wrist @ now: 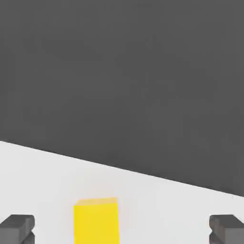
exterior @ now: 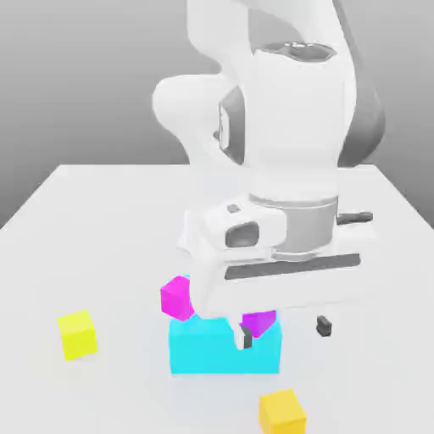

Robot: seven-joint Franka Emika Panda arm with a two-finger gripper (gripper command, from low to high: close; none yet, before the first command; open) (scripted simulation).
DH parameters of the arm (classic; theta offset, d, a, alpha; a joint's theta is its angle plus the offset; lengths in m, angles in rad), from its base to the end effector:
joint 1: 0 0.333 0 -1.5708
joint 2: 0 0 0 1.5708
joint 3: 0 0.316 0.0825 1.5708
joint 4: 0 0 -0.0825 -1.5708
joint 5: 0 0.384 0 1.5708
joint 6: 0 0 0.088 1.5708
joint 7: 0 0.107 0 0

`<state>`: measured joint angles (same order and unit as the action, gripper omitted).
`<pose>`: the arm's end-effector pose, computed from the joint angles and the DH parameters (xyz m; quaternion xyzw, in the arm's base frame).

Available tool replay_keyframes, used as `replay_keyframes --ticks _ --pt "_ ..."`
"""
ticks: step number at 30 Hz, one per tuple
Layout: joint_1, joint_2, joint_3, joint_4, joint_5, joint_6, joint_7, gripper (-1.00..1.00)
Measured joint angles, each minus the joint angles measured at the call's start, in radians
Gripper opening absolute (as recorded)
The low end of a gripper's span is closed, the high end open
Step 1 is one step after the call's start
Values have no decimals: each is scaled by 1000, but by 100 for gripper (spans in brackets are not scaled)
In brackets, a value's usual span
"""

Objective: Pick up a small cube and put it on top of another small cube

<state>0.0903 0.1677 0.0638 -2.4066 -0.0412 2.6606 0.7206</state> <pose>0.5007 0.0794 0.2524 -0.9639 0.2627 -0.0414 0.0138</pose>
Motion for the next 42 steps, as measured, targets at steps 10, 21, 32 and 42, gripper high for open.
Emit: replay_keyframes --ticks 10,21,32,42 --pt "26 283 -14 21 -31 175 10 -100" --pt "3 112 -22 -24 -14 50 23 -100" --pt "-162 -89 -284 -177 -69 14 362 -100" --pt "-381 -218 -397 -307 -2 8 573 -100"
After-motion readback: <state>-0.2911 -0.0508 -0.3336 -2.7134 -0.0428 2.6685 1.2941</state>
